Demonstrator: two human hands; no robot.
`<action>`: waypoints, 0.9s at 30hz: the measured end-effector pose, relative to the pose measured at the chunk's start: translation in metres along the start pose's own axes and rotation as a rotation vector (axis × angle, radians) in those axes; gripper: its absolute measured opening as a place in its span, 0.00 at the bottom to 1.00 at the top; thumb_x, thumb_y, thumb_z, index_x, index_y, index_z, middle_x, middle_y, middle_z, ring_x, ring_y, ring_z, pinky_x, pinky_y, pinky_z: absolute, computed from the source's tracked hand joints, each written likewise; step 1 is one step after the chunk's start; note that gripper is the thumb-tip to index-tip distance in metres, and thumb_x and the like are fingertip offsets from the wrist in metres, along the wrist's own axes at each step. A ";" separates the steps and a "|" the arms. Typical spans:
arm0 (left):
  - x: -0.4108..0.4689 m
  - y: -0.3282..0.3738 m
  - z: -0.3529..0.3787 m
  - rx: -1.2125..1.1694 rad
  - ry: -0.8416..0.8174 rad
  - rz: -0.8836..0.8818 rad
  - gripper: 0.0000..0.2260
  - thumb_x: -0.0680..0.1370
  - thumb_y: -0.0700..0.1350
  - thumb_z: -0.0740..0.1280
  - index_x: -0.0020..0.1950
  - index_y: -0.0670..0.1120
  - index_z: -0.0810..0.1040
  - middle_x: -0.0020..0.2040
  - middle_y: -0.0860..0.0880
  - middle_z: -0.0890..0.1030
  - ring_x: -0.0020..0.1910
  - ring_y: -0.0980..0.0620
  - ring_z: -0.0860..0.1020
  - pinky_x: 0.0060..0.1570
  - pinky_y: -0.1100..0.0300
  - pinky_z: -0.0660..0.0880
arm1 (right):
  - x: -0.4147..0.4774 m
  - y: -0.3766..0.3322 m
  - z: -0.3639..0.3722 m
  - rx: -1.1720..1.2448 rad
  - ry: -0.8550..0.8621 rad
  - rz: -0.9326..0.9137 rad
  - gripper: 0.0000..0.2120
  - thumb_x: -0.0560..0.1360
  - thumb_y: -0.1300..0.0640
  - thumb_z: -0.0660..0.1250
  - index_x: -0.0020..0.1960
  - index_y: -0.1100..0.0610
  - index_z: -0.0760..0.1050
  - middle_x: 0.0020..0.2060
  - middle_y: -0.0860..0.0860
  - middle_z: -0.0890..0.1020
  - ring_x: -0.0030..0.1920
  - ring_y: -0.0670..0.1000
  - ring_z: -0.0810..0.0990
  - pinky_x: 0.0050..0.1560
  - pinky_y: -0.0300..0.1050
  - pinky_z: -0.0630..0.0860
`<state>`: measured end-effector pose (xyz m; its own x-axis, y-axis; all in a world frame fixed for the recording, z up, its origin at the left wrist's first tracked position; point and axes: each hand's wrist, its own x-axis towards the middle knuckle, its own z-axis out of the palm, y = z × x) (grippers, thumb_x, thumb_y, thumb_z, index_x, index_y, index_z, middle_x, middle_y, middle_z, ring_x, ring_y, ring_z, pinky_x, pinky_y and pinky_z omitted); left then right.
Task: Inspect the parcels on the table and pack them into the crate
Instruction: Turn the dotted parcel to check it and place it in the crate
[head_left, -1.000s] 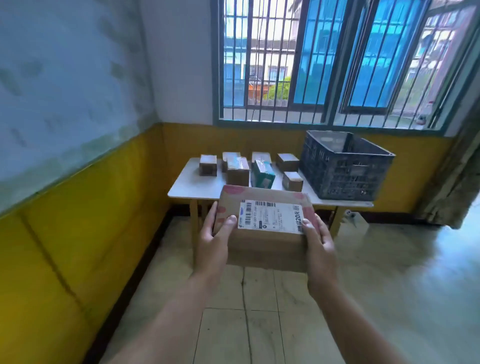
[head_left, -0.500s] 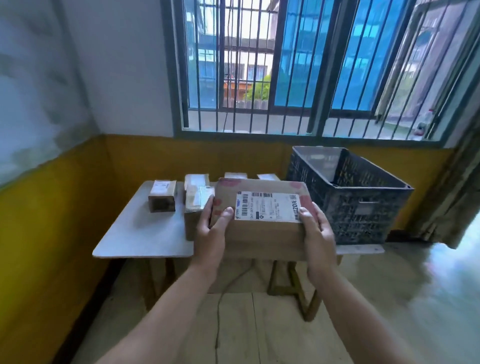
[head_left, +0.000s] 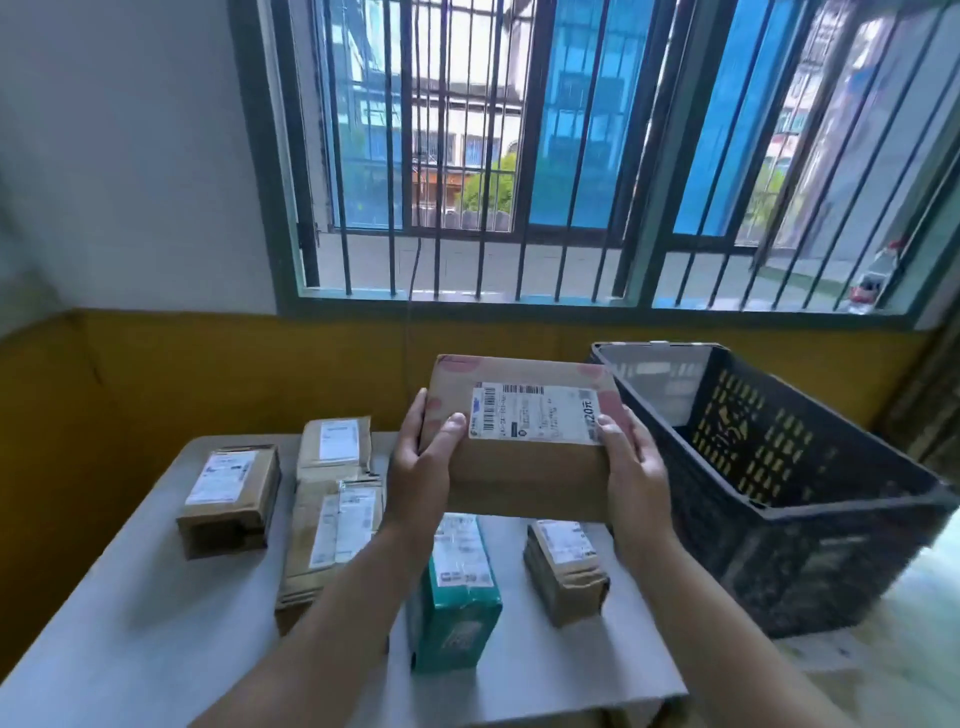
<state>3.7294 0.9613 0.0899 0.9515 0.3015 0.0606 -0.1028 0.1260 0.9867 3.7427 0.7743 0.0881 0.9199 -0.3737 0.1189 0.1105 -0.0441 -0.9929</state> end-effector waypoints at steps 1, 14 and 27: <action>0.021 -0.001 0.004 -0.004 -0.007 -0.004 0.23 0.81 0.57 0.65 0.76 0.65 0.64 0.58 0.64 0.76 0.59 0.55 0.77 0.53 0.62 0.79 | 0.019 0.001 0.009 -0.005 0.005 0.000 0.24 0.81 0.42 0.62 0.76 0.44 0.68 0.65 0.50 0.78 0.61 0.50 0.78 0.57 0.50 0.78; 0.158 -0.028 0.048 0.047 0.023 -0.035 0.24 0.82 0.56 0.64 0.77 0.63 0.63 0.65 0.59 0.74 0.56 0.57 0.76 0.43 0.65 0.73 | 0.159 0.026 0.062 -0.015 -0.059 0.052 0.26 0.80 0.44 0.65 0.76 0.46 0.68 0.66 0.52 0.77 0.63 0.53 0.77 0.67 0.59 0.75; 0.198 -0.065 0.119 0.145 0.238 -0.105 0.22 0.82 0.58 0.63 0.76 0.63 0.66 0.57 0.63 0.74 0.50 0.64 0.73 0.41 0.67 0.68 | 0.252 0.063 0.040 0.057 -0.323 0.184 0.31 0.76 0.37 0.68 0.76 0.37 0.63 0.63 0.43 0.76 0.59 0.43 0.76 0.62 0.49 0.75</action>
<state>3.9587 0.9002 0.0555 0.8582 0.5094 -0.0630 0.0512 0.0371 0.9980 3.9971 0.7146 0.0552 0.9966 -0.0587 -0.0584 -0.0554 0.0519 -0.9971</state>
